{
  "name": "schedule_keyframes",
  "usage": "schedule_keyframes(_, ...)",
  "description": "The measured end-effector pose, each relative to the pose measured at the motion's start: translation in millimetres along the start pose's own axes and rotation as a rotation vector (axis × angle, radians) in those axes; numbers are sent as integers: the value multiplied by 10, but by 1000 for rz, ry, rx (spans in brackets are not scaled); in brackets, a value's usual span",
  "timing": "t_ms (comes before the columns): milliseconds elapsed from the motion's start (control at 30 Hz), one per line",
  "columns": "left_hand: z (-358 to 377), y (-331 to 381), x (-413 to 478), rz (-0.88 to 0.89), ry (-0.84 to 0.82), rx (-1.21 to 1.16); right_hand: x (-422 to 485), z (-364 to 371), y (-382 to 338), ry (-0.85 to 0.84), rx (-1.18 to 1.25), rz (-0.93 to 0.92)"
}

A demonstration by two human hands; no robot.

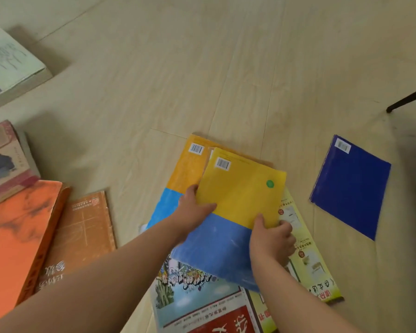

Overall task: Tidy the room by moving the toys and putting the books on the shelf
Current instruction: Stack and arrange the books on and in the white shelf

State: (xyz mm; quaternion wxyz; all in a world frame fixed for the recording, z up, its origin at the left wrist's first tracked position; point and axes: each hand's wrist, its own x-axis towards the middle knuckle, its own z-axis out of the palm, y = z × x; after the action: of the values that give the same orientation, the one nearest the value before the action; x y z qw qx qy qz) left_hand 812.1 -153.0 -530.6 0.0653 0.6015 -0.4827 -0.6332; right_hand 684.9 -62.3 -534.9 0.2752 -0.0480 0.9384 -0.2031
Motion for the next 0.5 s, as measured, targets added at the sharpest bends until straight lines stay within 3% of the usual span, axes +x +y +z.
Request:
schedule_keyframes(67, -54, -13, -50, -67, -45, -102, 4, -17, -46, -50, 42, 41)
schedule_keyframes(133, -140, -23, -108, -94, 8, -58, 32, -33, -73, -106, 94, 96)
schedule_keyframes(300, -320, 42, -97, 39, 290, 548, -63, 7, -259, -242, -3, -9)
schedule_keyframes(400, -409, 54, -6, -43, 268, 511, -140, 35, -318, -222, -95, -100)
schedule_keyframes(500, -416, 30, 42, -57, 161, 388, -239, 76, -267, -259, 11, -84)
